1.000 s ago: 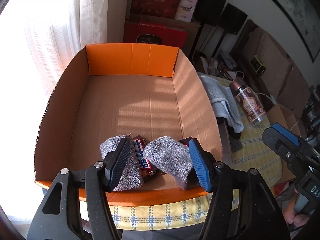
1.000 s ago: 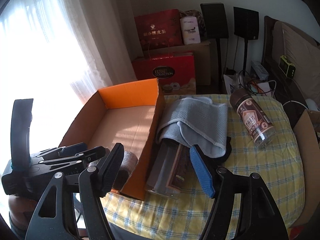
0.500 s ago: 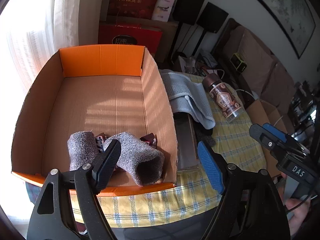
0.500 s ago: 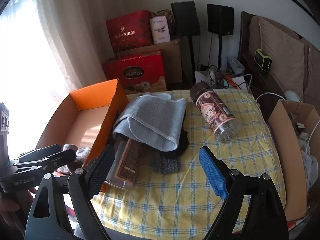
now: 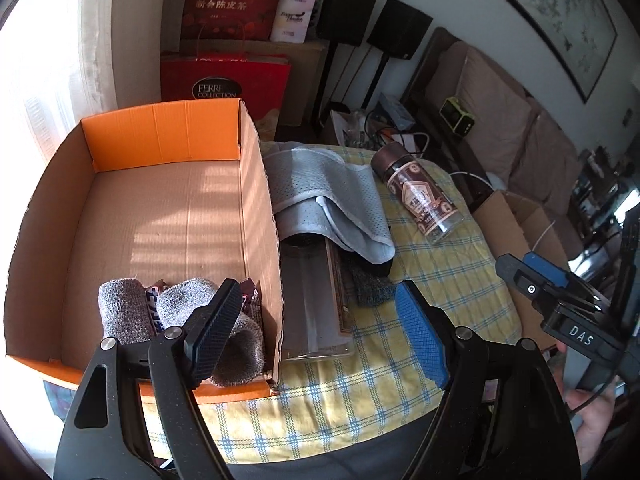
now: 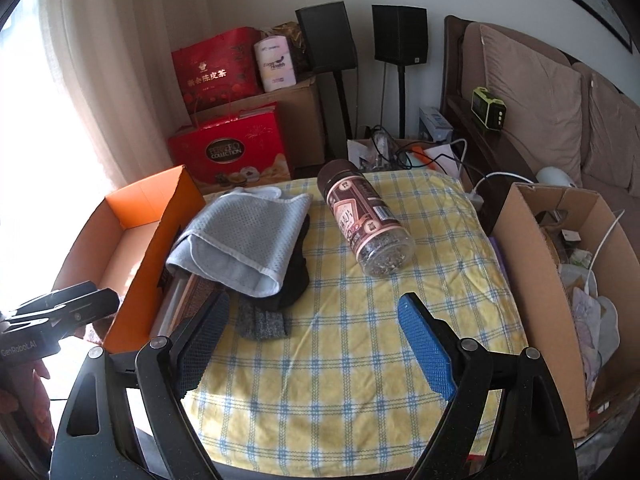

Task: Organize objects
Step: 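Withdraw both tools from the box toward the brown coffee jar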

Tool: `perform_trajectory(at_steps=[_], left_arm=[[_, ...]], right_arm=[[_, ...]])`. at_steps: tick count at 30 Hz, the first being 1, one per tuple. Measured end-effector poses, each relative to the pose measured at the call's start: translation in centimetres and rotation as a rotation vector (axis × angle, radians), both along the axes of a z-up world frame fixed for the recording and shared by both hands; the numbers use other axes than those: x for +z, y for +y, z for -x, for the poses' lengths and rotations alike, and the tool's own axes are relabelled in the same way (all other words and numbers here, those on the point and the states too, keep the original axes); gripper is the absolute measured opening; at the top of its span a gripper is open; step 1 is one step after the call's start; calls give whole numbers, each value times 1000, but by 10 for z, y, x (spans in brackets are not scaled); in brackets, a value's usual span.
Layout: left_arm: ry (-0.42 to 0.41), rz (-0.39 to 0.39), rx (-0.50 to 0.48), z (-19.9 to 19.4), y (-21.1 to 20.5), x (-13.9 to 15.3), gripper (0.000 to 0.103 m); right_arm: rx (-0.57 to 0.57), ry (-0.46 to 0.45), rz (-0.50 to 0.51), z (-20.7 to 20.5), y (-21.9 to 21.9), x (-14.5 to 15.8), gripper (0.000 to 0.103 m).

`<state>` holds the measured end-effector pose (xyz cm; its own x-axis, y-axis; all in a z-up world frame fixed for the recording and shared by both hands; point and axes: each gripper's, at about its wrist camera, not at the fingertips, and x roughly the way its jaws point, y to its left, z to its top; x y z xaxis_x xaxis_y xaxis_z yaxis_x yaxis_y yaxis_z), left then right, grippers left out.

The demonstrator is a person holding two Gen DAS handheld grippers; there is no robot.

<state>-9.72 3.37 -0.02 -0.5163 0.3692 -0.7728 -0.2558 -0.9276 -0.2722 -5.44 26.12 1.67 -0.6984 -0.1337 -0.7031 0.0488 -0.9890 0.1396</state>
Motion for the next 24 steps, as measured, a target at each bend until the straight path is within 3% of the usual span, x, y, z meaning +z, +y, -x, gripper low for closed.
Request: perform_trajectory(at_steps=[13,24], left_arm=[[-18,23,-45,33,38,3,77],[-61,90,-76,55,62,-11,77]], right_arm=[[-20,-25,22,17,27,-8,87],[-5,-57,-43,72,37,-13,87]])
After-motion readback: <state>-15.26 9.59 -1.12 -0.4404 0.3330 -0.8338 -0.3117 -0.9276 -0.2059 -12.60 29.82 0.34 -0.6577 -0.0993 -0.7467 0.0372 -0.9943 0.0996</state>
